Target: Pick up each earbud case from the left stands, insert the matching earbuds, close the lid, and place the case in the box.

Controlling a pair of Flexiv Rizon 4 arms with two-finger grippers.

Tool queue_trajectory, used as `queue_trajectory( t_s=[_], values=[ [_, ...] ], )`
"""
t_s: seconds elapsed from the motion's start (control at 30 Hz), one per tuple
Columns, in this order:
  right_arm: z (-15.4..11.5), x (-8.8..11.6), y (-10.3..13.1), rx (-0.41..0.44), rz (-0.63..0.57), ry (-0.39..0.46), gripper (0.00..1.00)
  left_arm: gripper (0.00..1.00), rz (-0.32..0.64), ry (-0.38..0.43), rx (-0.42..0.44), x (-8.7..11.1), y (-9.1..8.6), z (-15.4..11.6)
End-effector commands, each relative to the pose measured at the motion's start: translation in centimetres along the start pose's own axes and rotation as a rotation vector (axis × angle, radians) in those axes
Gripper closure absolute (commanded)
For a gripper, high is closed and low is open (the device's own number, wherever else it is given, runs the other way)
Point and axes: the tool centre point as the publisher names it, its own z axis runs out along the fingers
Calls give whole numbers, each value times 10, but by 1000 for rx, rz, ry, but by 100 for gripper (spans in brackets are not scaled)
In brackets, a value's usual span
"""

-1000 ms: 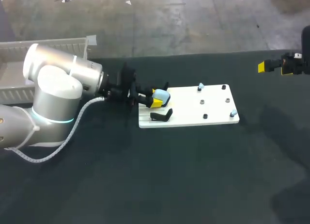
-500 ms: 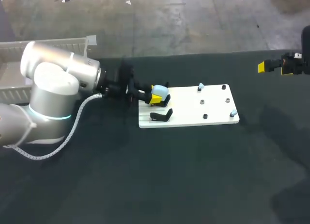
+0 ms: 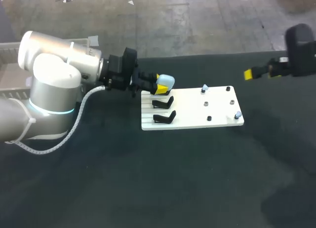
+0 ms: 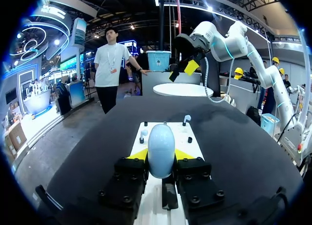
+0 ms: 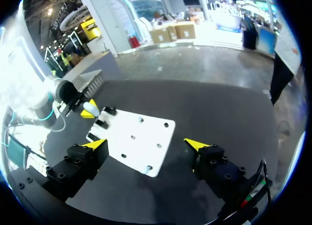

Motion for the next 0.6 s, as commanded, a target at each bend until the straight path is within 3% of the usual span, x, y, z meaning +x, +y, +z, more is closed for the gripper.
queue_trajectory(
  t_s=[0.03, 0.33, 0.6],
  values=[
    [37, -12, 13, -75, -32, 37, 0, 100, 13, 13, -19, -14, -1, 12],
    [68, -17, 45, -164, -77, 78, 0, 100, 52, -24, -14, -38, 5, 33],
    [85, -19, 63, -207, -110, 104, 0, 100, 83, -36, 5, -46, -3, 44]
  ],
)
